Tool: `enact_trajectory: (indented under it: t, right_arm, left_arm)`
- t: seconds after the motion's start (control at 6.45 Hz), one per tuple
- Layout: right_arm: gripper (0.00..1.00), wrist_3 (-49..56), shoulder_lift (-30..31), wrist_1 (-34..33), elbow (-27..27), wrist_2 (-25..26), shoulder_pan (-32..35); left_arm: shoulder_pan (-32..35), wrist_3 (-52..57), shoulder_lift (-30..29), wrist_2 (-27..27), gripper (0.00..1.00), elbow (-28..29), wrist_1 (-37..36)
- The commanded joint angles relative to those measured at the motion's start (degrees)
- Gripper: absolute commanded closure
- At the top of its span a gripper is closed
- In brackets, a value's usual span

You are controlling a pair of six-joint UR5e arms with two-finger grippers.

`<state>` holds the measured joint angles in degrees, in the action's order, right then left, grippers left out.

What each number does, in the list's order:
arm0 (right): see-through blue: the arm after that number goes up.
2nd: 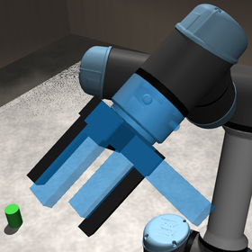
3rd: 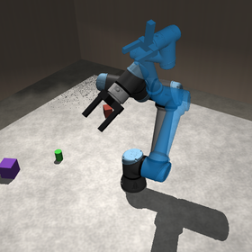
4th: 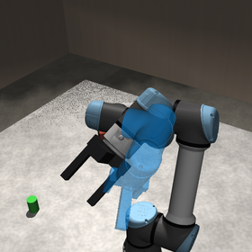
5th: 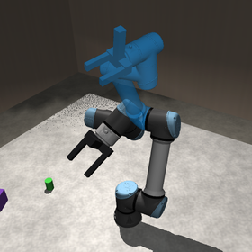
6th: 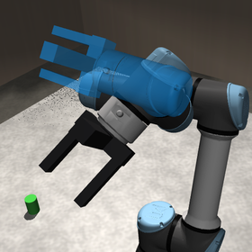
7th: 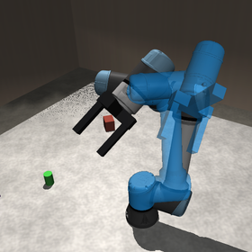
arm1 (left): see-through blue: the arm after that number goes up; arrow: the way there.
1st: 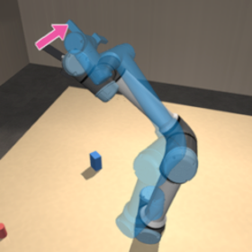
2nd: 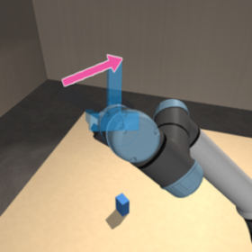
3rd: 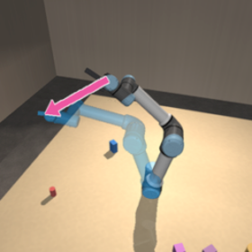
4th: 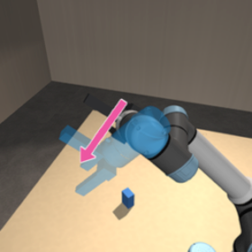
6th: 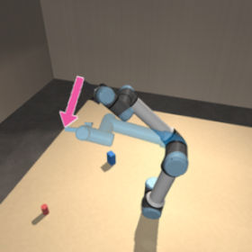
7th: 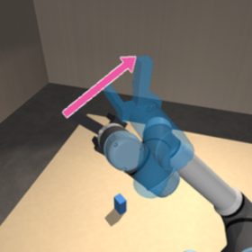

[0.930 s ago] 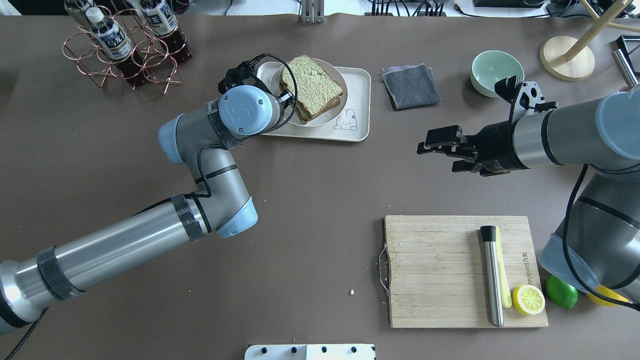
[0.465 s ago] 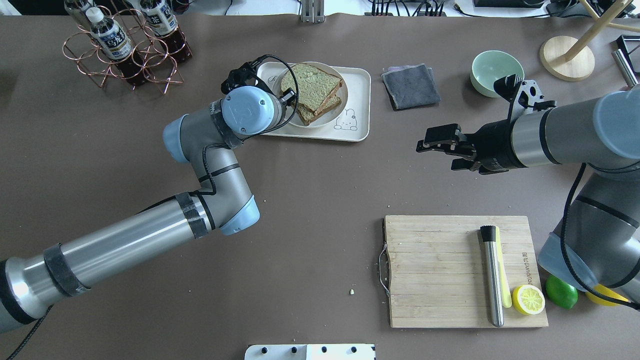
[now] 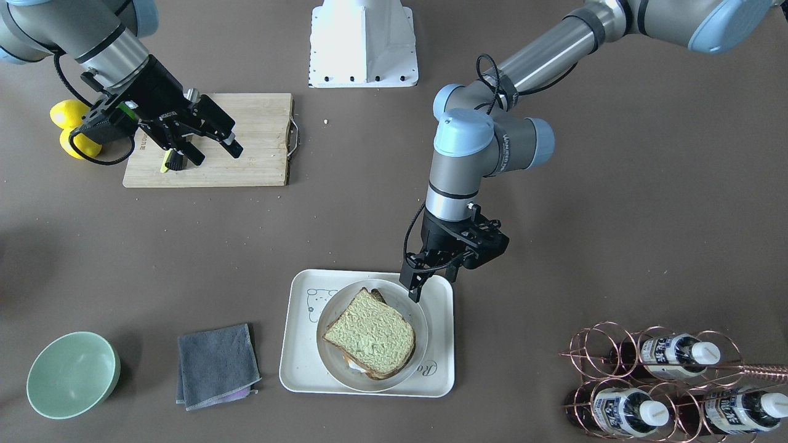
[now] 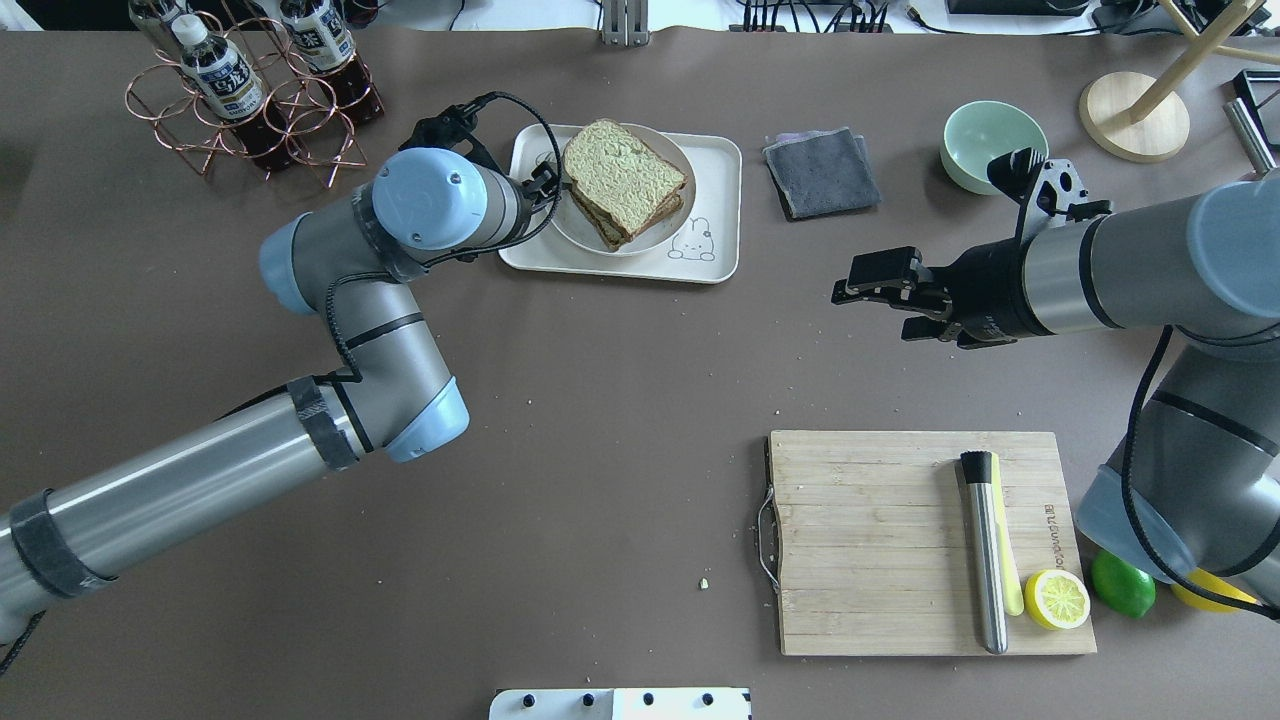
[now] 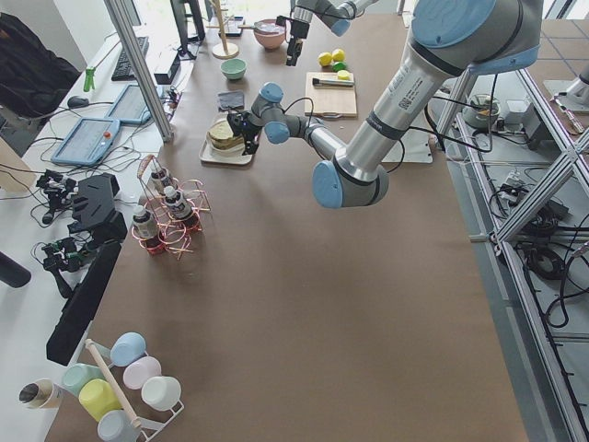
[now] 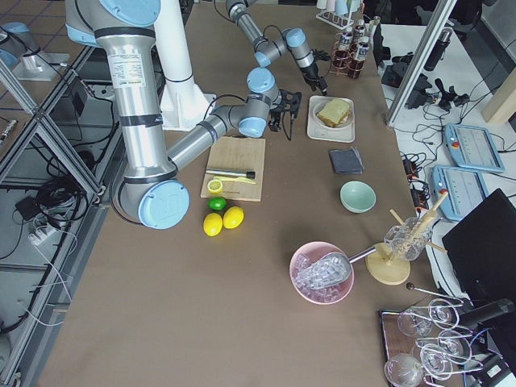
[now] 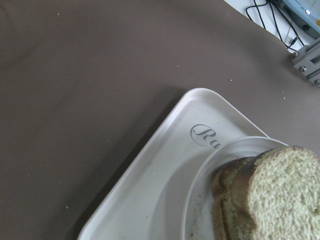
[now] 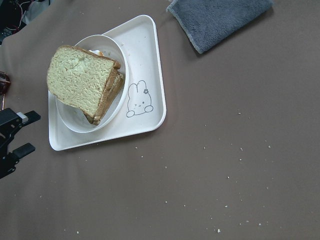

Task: Make sandwich and place on tray

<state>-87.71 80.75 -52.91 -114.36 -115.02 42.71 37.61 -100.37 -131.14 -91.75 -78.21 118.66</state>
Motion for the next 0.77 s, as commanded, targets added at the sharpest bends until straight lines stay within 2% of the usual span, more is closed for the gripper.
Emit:
enact_trajectory:
  t: [0.0, 0.15, 0.46, 0.62]
  right_arm:
    - [0.00, 0.1, 0.0, 0.0, -0.1, 0.0, 0.0]
    - [0.00, 0.2, 0.0, 0.0, -0.1, -0.1, 0.3]
    - [0.00, 0.7, 0.1, -0.3, -0.2, -1.2, 2.5]
    - [0.00, 1.1, 0.7, -0.3, -0.5, -4.0, 5.8]
  left_arm:
    - [0.7, 0.8, 6.8, -2.4, 0.03, -18.5, -13.9]
    - [0.6, 1.7, 9.0, -2.2, 0.03, -25.1, -19.2]
    - [0.9, 12.0, 20.8, -2.4, 0.02, -36.3, -19.5]
    - [1.2, 15.7, 24.0, -2.5, 0.02, -37.4, -19.4]
